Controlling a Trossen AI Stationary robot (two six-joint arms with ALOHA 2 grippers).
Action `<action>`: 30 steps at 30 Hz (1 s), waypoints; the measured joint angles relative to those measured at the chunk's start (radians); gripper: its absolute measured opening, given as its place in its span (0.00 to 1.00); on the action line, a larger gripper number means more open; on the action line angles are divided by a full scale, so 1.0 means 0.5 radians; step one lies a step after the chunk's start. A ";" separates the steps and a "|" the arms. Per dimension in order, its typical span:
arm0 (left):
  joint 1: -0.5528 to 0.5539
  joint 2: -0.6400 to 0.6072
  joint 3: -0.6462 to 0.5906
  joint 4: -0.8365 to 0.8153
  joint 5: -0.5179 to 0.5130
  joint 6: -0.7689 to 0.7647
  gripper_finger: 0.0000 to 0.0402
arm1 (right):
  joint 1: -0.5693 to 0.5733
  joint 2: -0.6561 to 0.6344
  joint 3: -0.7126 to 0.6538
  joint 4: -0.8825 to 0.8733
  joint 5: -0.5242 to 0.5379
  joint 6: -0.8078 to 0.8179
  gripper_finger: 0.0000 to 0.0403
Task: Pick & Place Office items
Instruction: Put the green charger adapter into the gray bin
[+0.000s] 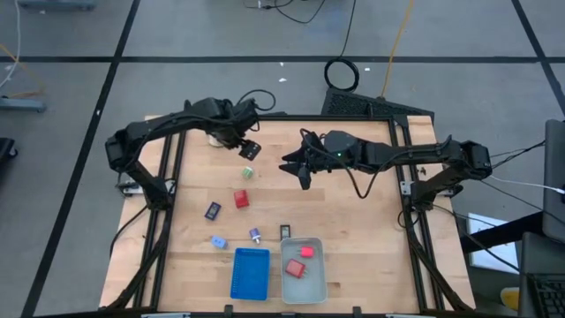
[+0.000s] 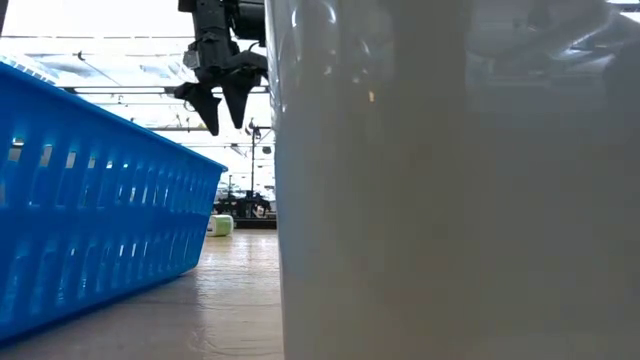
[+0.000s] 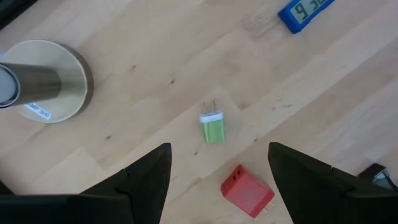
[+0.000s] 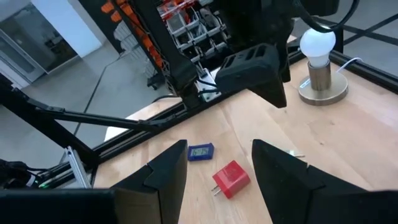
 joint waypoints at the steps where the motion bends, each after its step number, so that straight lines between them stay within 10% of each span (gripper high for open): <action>1: -0.001 -0.002 -0.018 0.021 0.001 0.000 0.67 | 0.000 0.001 0.000 -0.001 0.000 -0.001 0.42; 30: -0.132 -0.001 -0.705 0.695 0.051 -0.276 0.67 | 0.001 0.000 0.000 0.000 0.000 0.048 0.42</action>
